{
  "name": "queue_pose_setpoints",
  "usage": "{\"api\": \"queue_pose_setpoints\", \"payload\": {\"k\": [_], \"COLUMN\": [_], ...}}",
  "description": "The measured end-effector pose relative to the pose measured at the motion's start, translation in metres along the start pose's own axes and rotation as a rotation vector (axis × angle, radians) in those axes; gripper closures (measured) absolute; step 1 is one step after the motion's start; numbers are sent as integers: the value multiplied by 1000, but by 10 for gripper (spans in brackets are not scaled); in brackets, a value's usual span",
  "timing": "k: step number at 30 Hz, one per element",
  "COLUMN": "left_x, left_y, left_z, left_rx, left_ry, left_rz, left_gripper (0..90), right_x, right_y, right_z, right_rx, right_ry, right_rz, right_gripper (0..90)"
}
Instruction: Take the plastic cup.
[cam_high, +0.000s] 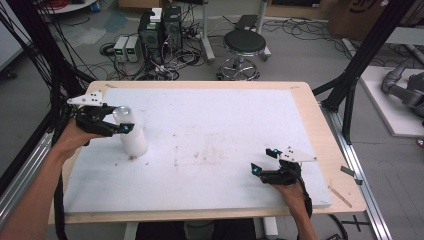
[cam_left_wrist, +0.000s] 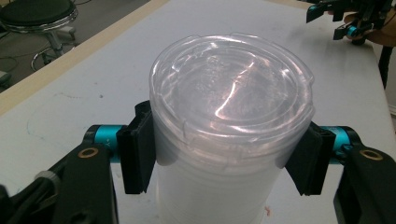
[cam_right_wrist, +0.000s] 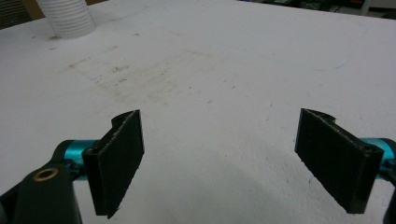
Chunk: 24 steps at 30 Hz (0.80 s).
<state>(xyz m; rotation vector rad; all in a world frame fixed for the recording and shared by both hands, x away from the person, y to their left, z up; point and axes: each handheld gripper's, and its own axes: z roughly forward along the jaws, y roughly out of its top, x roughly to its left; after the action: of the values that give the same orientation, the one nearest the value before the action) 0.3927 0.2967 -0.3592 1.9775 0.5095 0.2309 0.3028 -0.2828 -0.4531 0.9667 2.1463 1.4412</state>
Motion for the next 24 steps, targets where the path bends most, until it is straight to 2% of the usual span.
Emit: {"api": "queue_pose_setpoints", "payload": {"k": [19, 24], "left_x": [-1, -1], "left_y": [1, 7], "left_z": [-4, -7], "left_rx": [2, -7], "left_ry": [10, 15], "left_rz": [-9, -5], "left_gripper": [351, 351], "right_x": [0, 0], "right_y": [0, 0], "right_z": [0, 1], "right_rx": [5, 9], "right_ry": [0, 3], "right_rz": [2, 3], "right_gripper": [152, 152]}}
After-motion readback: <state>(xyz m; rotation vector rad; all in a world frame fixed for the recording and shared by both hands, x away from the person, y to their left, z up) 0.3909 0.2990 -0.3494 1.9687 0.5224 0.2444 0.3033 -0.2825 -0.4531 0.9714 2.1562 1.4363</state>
